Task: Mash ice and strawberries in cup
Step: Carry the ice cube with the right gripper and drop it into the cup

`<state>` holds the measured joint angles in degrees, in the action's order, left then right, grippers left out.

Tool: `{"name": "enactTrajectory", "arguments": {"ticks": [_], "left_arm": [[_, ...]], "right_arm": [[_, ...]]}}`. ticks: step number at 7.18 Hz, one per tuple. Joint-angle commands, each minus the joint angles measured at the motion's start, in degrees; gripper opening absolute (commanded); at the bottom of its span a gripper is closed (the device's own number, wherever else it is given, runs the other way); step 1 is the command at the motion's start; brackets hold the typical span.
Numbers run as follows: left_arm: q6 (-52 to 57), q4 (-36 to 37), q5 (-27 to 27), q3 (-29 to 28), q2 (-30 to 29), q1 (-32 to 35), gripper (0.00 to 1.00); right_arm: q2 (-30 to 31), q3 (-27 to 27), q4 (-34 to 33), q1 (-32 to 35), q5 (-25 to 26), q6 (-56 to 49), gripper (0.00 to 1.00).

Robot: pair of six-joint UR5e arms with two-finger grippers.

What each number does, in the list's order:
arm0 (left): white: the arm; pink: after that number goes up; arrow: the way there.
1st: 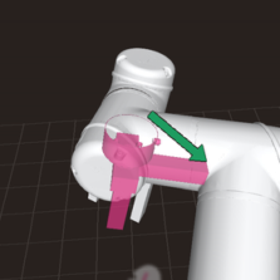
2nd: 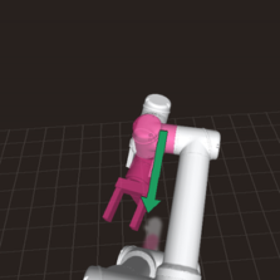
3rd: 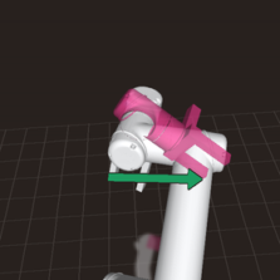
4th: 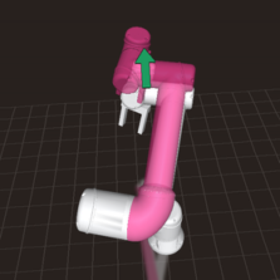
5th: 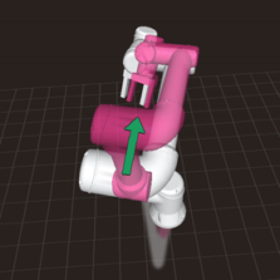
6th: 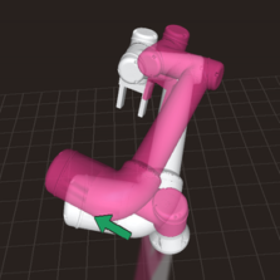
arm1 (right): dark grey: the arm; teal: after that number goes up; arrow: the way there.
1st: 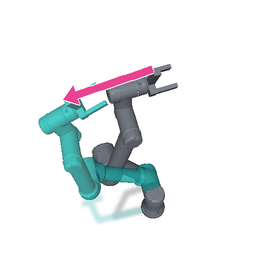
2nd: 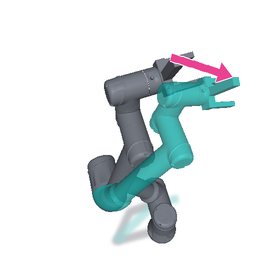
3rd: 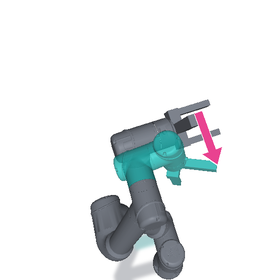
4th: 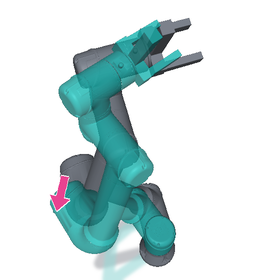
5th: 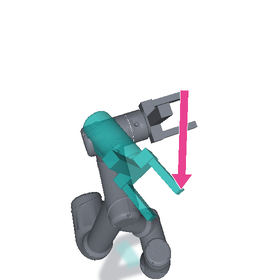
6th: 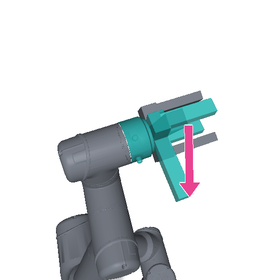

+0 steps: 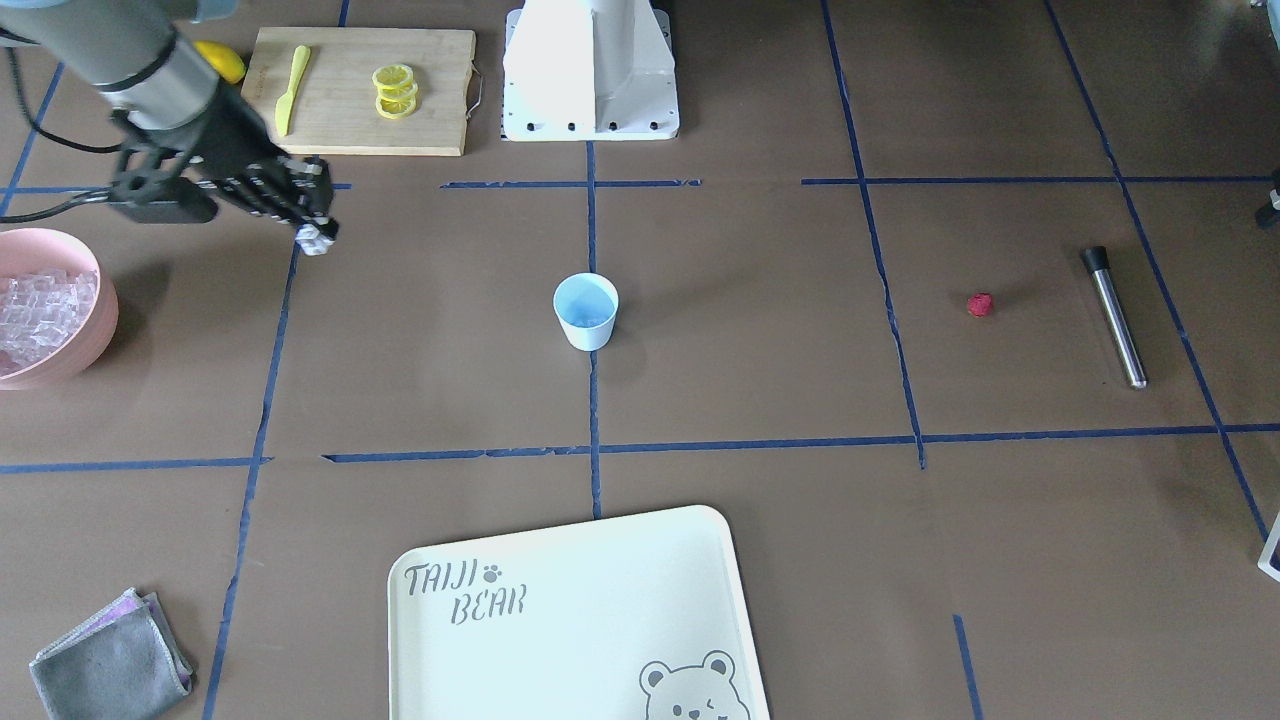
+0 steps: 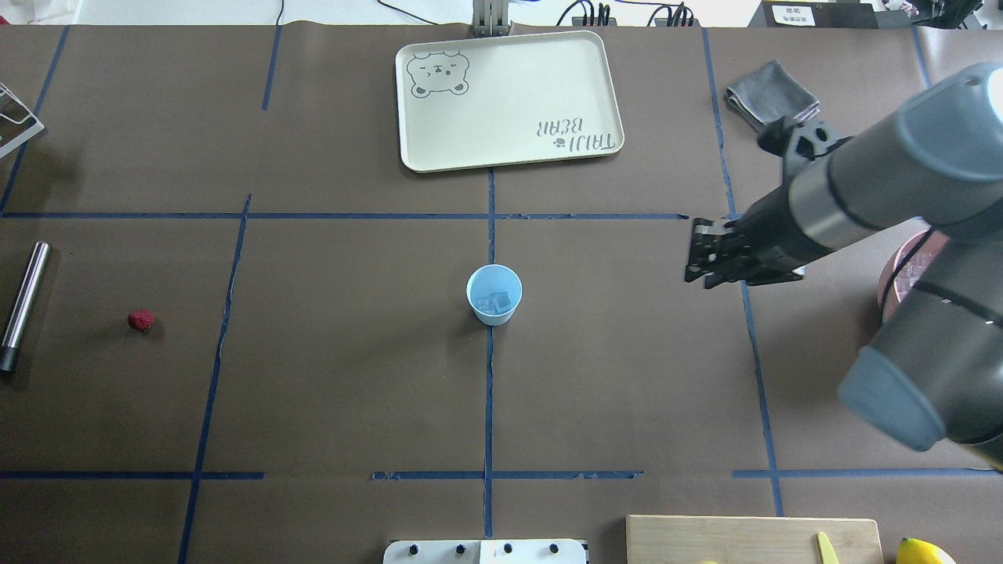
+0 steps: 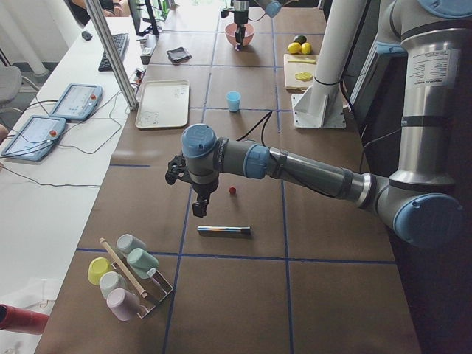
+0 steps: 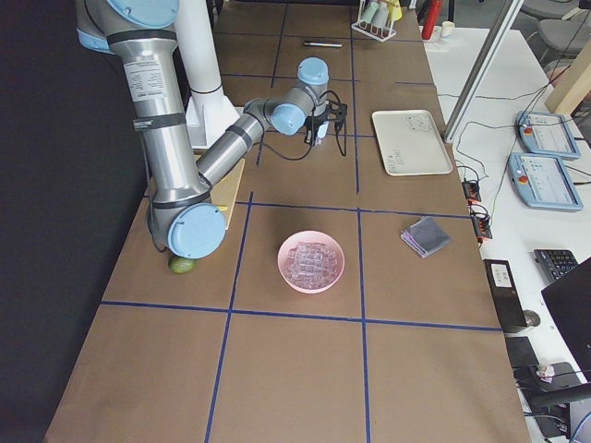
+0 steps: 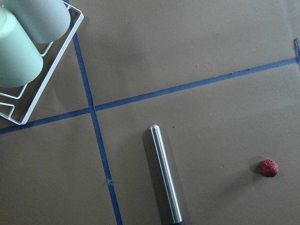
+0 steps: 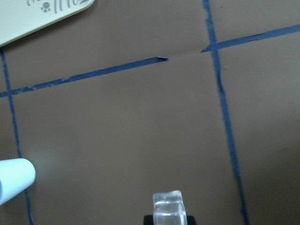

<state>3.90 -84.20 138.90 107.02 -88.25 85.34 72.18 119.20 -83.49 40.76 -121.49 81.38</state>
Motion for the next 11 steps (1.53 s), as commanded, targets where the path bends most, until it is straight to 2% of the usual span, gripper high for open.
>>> {"name": "enactTrajectory", "arguments": {"ticks": [1,3,6,7,8,9,11], "left_arm": [[-0.1,0.0,0.7,0.7,1.2,0.0,1.00],[-0.1,0.0,0.7,0.3,1.4,0.0,1.00],[-0.1,0.0,0.7,-0.4,1.4,-0.1,1.00],[-0.1,0.1,0.7,-0.4,1.3,-0.3,1.00],[-0.1,0.0,0.7,-0.4,1.3,-0.4,1.00],[-0.1,0.0,0.7,-0.4,1.3,-0.4,1.00],[-0.3,0.1,0.6,-0.5,1.3,-0.4,1.00]], "right_arm": [[-12.8,-6.0,-0.4,-11.5,11.4,13.2,0.00],[-21.8,-16.0,-1.0,-12.2,14.2,14.2,0.00],[-22.4,-20.0,-0.5,-13.8,17.4,14.0,0.01],[-22.3,-20.6,-0.5,-14.2,18.6,13.9,0.07],[-22.8,-20.8,-0.6,-14.2,18.7,14.2,0.84],[-23.3,-20.8,-1.0,-14.2,18.7,14.4,0.99],[-23.1,-20.9,-1.0,-14.1,18.7,14.3,0.99]]}}
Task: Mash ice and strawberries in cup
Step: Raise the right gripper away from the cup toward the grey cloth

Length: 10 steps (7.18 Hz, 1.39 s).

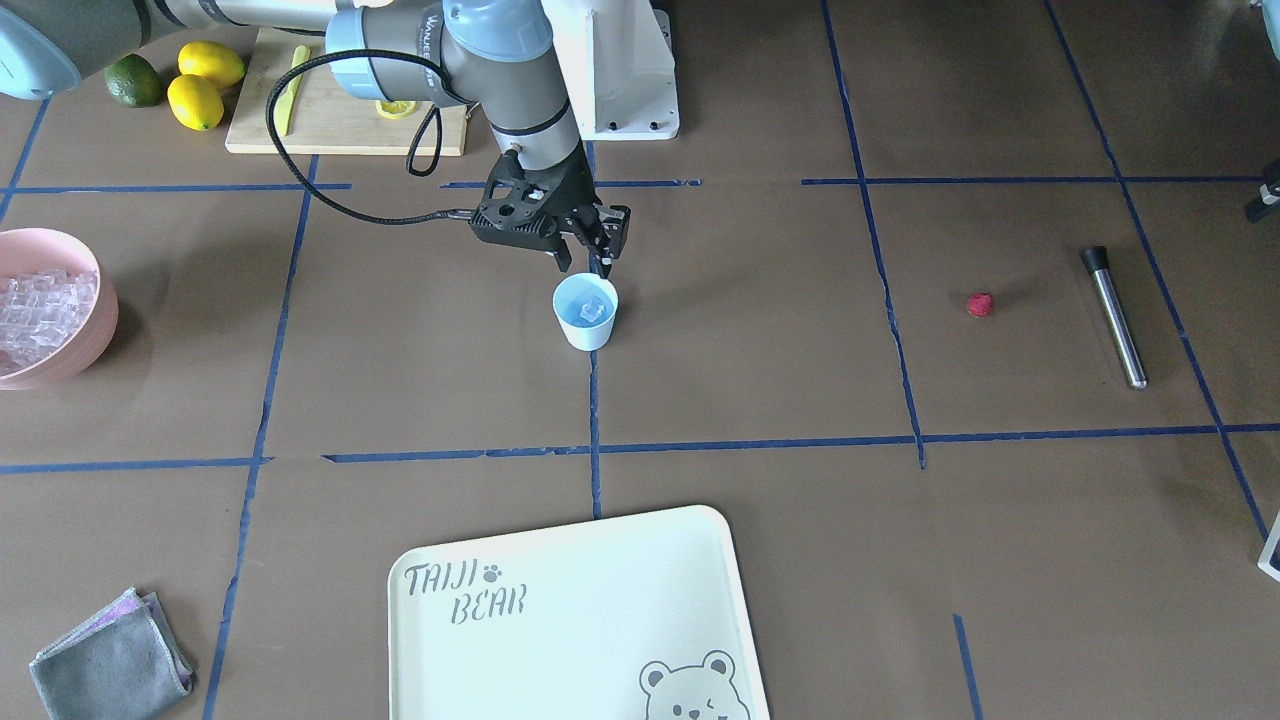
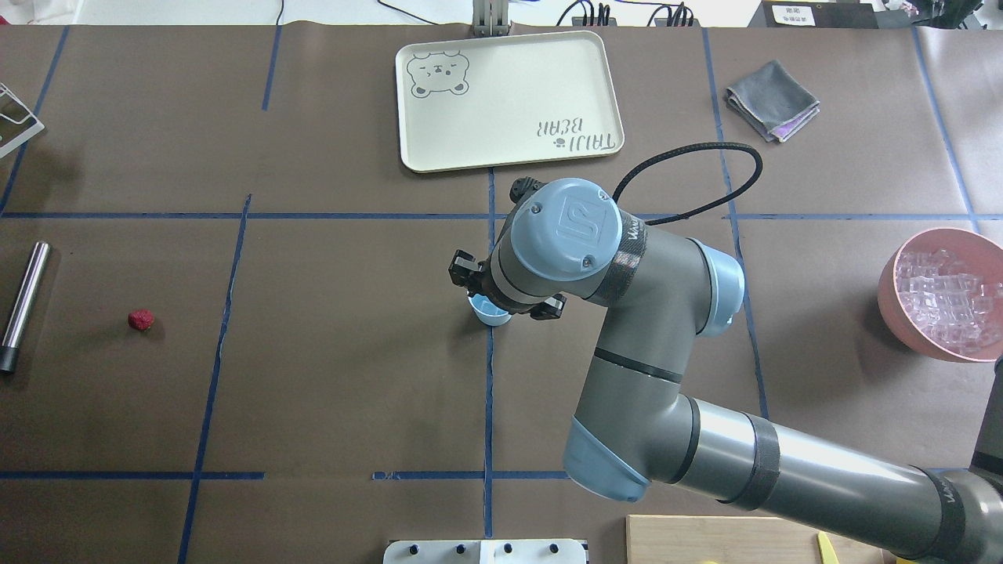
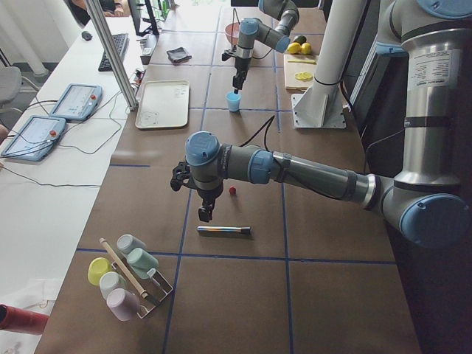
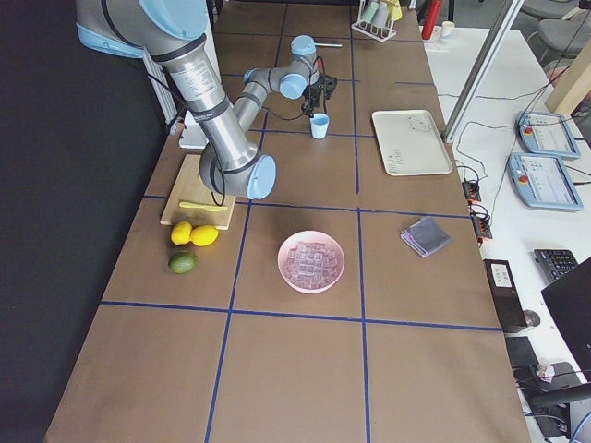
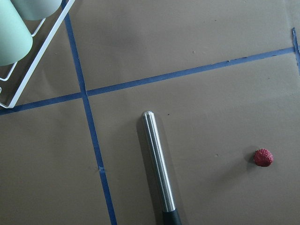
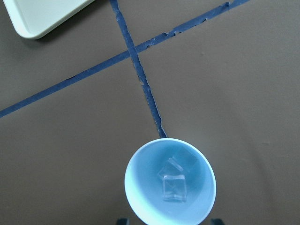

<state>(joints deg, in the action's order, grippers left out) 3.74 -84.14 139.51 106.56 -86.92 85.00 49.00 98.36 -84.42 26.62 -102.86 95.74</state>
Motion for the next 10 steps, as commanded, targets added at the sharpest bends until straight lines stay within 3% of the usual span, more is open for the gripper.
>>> {"name": "enactTrajectory", "arguments": {"ticks": [1,3,5,8,10], "left_arm": [[-1.2,0.0,0.1,0.1,0.0,-0.1,1.00],[-5.9,-2.1,0.1,0.1,-0.1,-5.0,1.00],[-12.2,-8.6,-0.1,0.7,-0.1,-7.6,1.00],[-24.5,-15.1,-0.8,-0.4,-0.7,-12.9,1.00],[-32.9,-15.3,-4.3,-1.6,-1.7,-19.1,1.00]], "right_arm": [[-0.1,0.0,0.0,0.7,-0.1,-0.3,0.99],[0.5,1.6,-0.4,4.4,-3.0,-0.8,1.00],[4.1,8.2,-6.7,14.0,-15.0,-6.8,1.00],[13.2,13.1,-10.7,25.8,-22.1,-24.6,1.00],[16.6,13.1,-14.4,29.7,-22.3,-36.2,1.00]]}}
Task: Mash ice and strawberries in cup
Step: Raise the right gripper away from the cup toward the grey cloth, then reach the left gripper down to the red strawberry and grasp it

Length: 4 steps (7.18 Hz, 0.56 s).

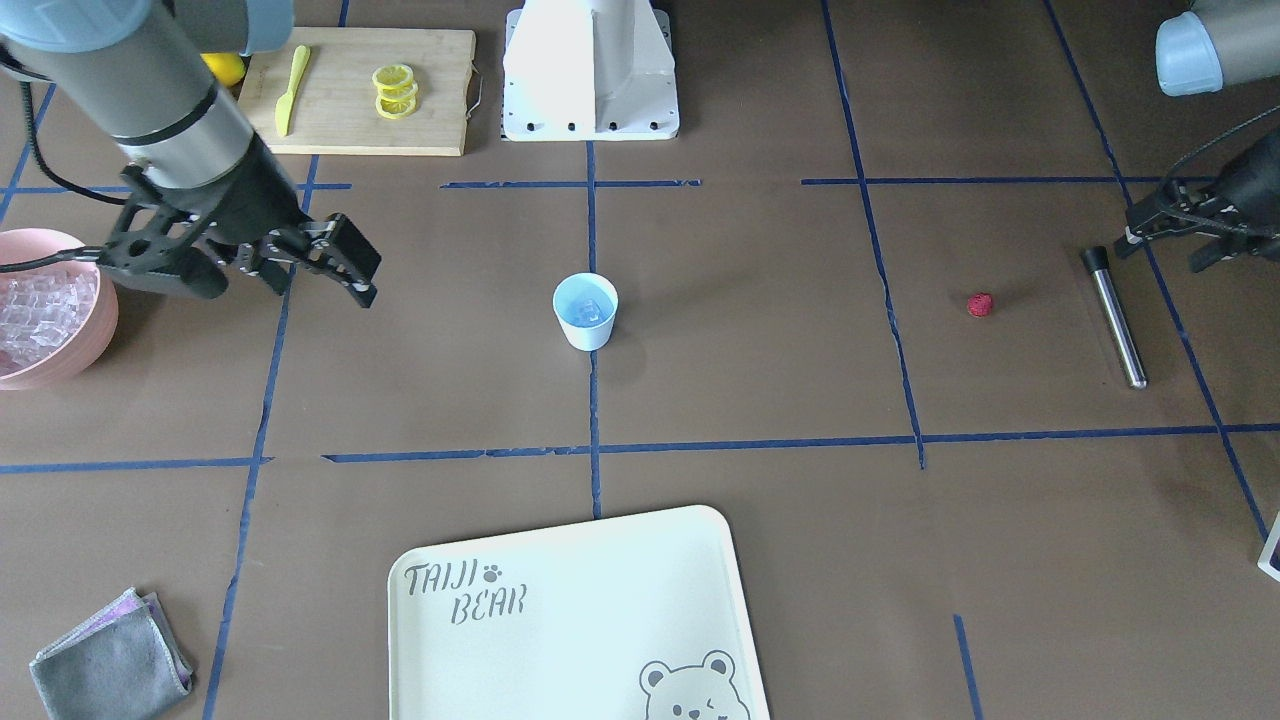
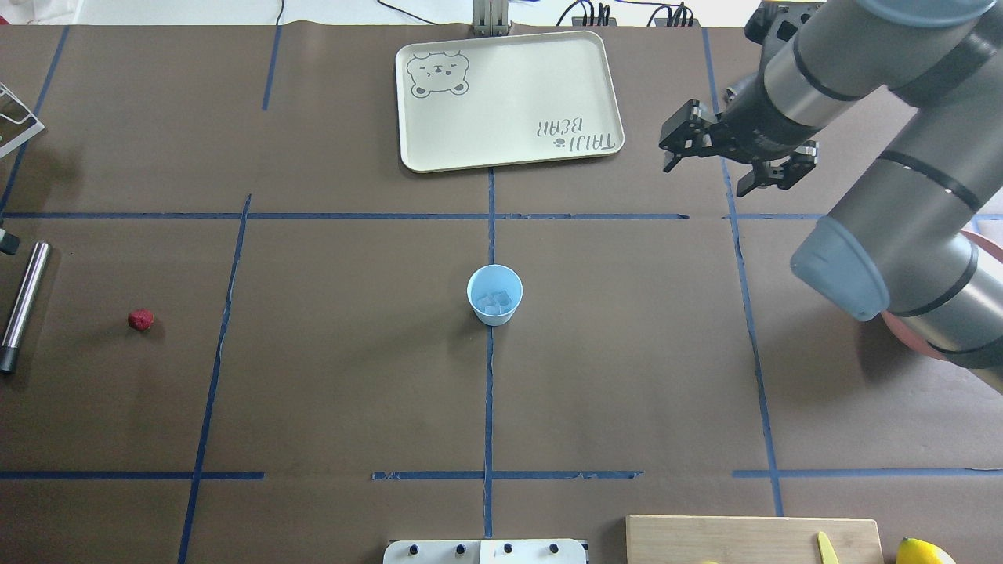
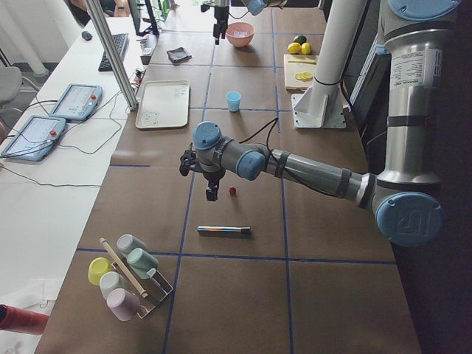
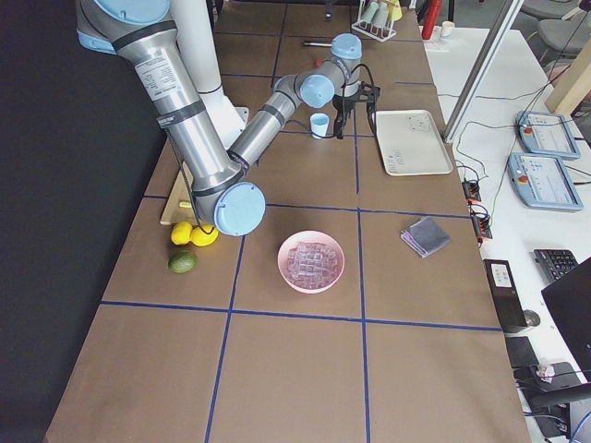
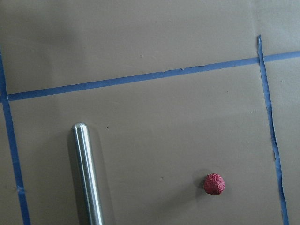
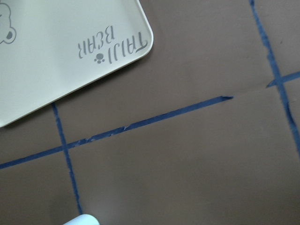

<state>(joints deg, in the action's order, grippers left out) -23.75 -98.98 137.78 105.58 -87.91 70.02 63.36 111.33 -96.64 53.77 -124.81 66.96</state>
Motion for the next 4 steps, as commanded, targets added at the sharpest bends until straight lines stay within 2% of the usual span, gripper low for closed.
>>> {"name": "enactTrajectory", "arguments": {"ticks": [1,2,3,4], "left_arm": [[-11.7,-1.1,-4.6,-0.4,-1.0,-7.1,1.00],[-19.2,-3.4,-5.3,-0.6,-2.0,-12.3,1.00],[-22.6,-5.3,-9.8,-0.8,-1.9,-16.6,1.00],[-23.9,-5.5,-11.0,-1.7,-2.8,-18.3,1.00]], "right_arm": [[4.6,1.6,-2.5,4.8,-0.7,-10.2,1.00],[7.8,3.1,-2.5,6.0,-0.8,-14.8,1.00],[8.1,2.1,-2.5,6.1,-0.7,-16.7,1.00],[8.1,1.6,-2.4,6.2,-0.6,-16.8,1.00]]}}
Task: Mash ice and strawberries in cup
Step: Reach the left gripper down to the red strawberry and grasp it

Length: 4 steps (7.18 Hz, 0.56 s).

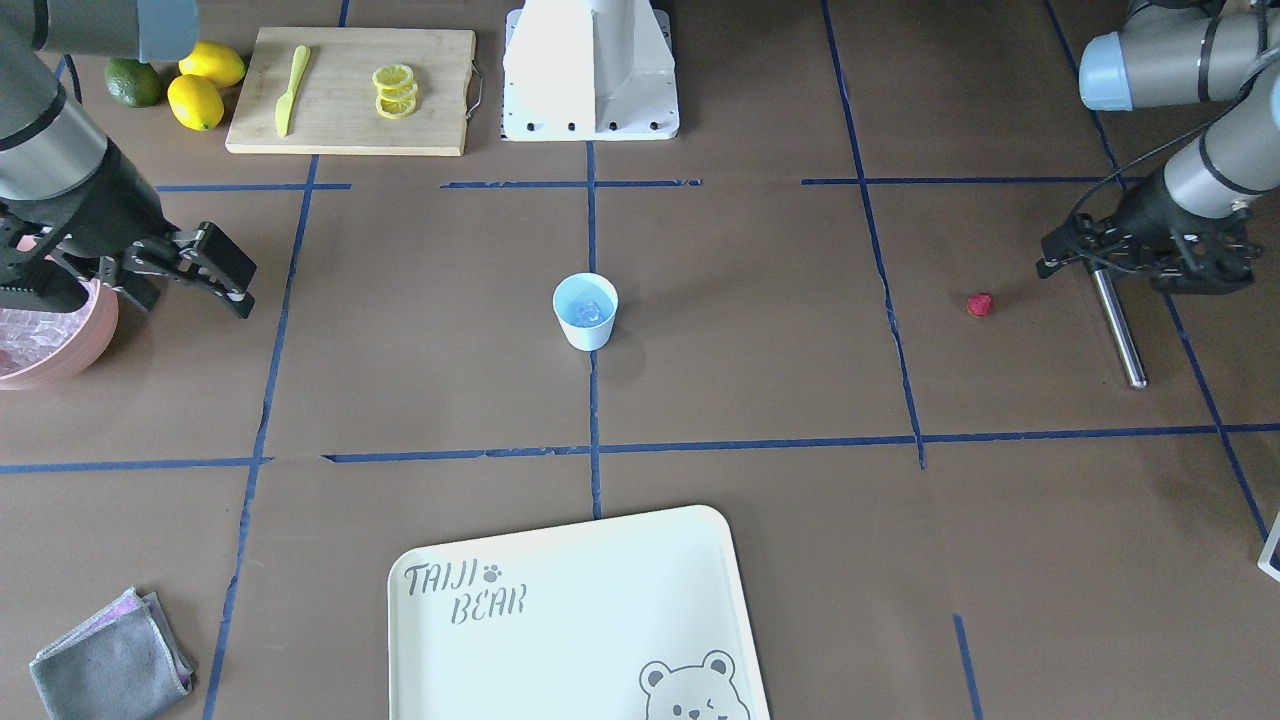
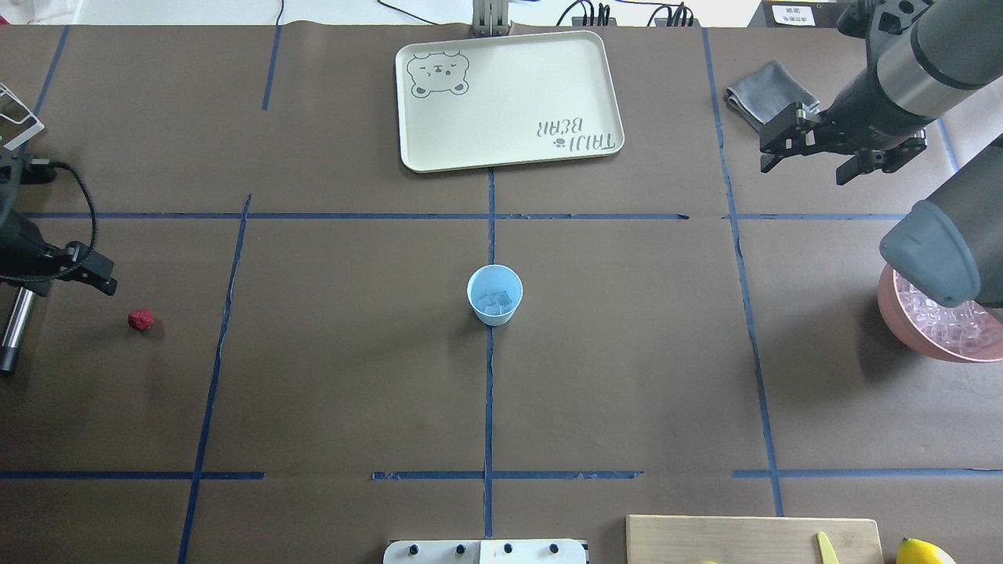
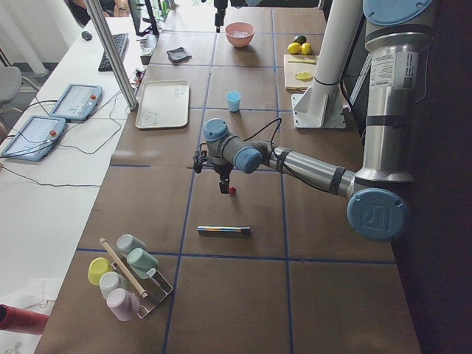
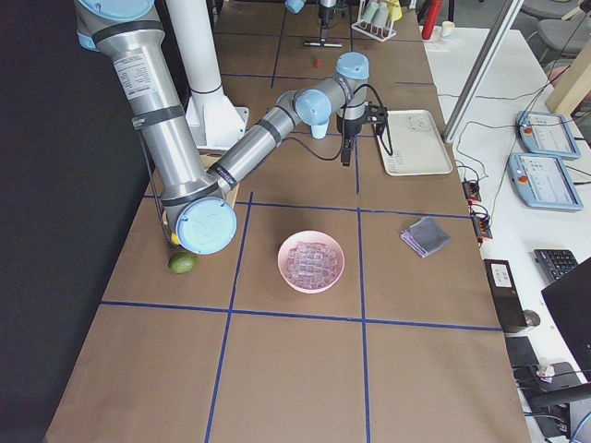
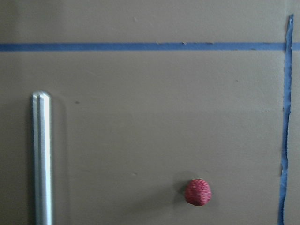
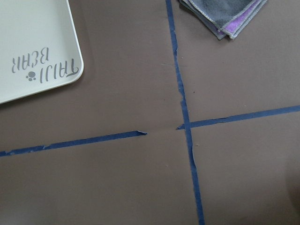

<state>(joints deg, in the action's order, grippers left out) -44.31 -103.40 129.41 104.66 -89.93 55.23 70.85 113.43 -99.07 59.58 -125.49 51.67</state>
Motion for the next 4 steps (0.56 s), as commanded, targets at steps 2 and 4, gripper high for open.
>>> {"name": "enactTrajectory", "arguments": {"ticks": [2,4], "left_arm": [[-3.1,-1.2,-2.7,-5.3,-3.4,-4.0,1.00],[-3.3,-1.2,-2.4,-6.5,-4.0,-4.9,1.00]], "right_arm": [[0.6,-0.7,0.0,0.3,0.1,-1.6,1.00],[0.6,-1.7,0.2,0.3,0.0,-2.4,1.00]]}}
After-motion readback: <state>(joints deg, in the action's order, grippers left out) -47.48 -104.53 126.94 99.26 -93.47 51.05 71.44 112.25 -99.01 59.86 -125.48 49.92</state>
